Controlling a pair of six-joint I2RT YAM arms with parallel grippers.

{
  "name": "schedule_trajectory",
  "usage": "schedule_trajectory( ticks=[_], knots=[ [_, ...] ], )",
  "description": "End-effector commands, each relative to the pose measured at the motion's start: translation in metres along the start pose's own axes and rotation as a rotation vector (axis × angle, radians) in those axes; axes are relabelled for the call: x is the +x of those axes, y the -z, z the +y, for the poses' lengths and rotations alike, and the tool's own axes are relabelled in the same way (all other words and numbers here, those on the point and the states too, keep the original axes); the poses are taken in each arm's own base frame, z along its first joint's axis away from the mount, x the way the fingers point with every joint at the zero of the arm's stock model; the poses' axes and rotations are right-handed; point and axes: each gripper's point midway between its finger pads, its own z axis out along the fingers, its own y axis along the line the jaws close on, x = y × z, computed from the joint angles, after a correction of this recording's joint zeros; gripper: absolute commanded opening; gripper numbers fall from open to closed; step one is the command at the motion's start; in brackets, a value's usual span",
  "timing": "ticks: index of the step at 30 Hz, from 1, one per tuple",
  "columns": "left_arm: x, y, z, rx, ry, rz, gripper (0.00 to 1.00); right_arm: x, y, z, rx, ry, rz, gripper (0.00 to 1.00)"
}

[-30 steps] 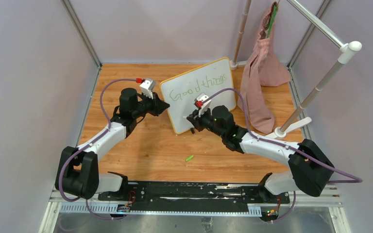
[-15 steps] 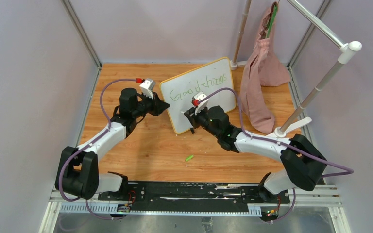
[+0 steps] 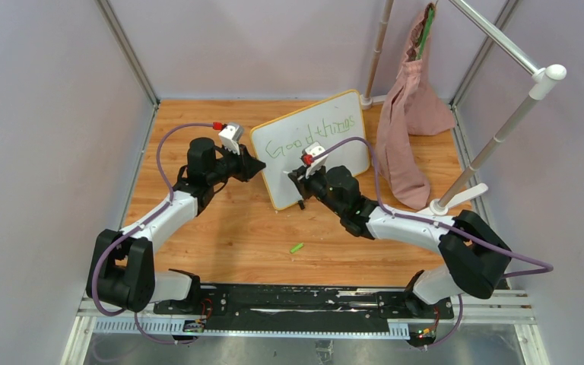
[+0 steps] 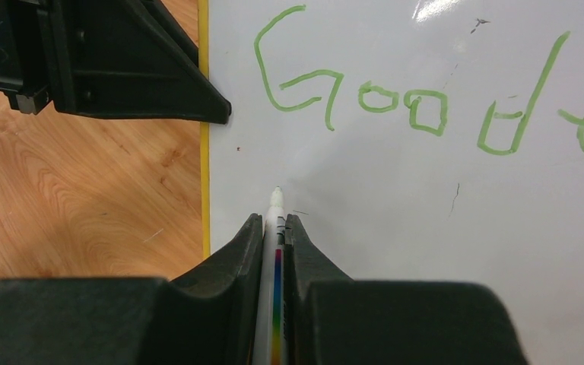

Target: Write a sentence on the whiteboard

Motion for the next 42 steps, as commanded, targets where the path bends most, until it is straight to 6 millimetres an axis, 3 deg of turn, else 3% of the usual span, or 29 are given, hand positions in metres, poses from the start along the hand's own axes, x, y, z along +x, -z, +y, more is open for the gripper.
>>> schedule_trajectory(
  ticks=[1, 14, 31, 42],
  knots=[
    [0.008, 0.003, 0.029, -0.136, -0.070, 0.033, 0.00, 0.001, 0.003, 0.005, 0.005, -0.018, -0.017, 0.00],
    [0.007, 0.002, 0.028, -0.131, -0.068, 0.032, 0.00, 0.016, 0.002, 0.002, 0.035, -0.021, 0.030, 0.00],
    [0.006, 0.003, 0.026, -0.126, -0.067, 0.029, 0.00, 0.019, -0.009, 0.002, 0.042, -0.024, 0.052, 0.00],
    [0.006, 0.003, 0.025, -0.124, -0.064, 0.029, 0.00, 0.025, -0.014, 0.022, -0.021, -0.006, 0.076, 0.00]
  ],
)
